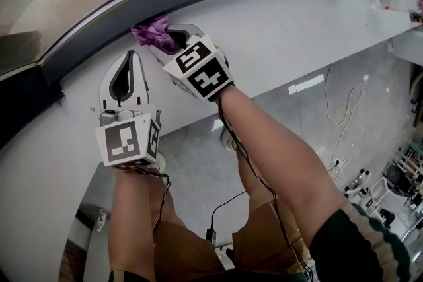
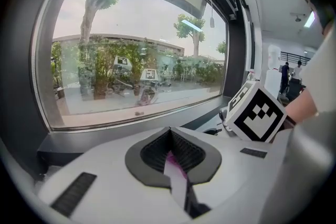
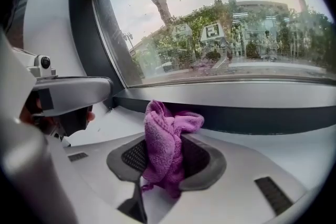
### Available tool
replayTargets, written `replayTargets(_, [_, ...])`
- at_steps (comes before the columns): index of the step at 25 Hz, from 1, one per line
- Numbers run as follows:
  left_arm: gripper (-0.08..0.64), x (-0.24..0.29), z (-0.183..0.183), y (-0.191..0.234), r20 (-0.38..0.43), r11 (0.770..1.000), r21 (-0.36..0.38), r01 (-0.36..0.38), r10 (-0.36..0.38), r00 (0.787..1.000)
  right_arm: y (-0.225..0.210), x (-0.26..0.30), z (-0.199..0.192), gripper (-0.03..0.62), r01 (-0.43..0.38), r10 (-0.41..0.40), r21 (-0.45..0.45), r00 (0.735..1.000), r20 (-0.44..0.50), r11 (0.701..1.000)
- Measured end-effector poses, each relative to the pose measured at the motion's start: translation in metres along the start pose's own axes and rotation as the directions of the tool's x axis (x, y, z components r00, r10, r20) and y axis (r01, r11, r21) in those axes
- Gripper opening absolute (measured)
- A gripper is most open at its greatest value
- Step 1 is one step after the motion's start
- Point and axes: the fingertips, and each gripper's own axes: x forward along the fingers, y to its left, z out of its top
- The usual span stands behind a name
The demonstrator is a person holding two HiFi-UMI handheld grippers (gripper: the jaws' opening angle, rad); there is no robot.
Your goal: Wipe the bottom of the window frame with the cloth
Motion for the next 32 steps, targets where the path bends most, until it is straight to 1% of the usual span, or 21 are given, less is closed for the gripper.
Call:
replayTargets(5, [0.009,0.016,0.009,-0.025,0.011,1.000,-0.002,0.011,-0.011,1.000,-0.027,-0.018,-0.002,0.158,0.023,-0.023,0.002,1.000,0.002,1.000])
replayTargets(10, [0.009,0.027,0.009,-0.049,0.003,1.000,0.001,0.028,-0.028,1.000,-0.048,-0.029,-0.006,0.158,0.048,-0.047,-0.020,0.999,0.005,0.999])
replayTargets(23, [0.009,0.062,0.026,-0.108,-0.001,0.996,0.029,0.084,-0.084,0.996,-0.097,-0.067,-0.014,0.158,0.067,-0.067,-0.025,0.998,-0.005,0.997])
replayTargets(27, [0.009,0.078,0.031,-0.123,0.006,0.996,0.020,0.083,-0.083,0.997,-0.113,-0.079,-0.016,0.158,0.063,-0.063,-0.044,0.998,-0.005,0.997])
replayTargets(32, [0.009,0.096,0.034,-0.144,-0.006,0.995,0.033,0.093,-0.093,0.996,-0.139,-0.095,-0.018,0.160,0.070,-0.070,-0.048,0.998,0.002,0.996])
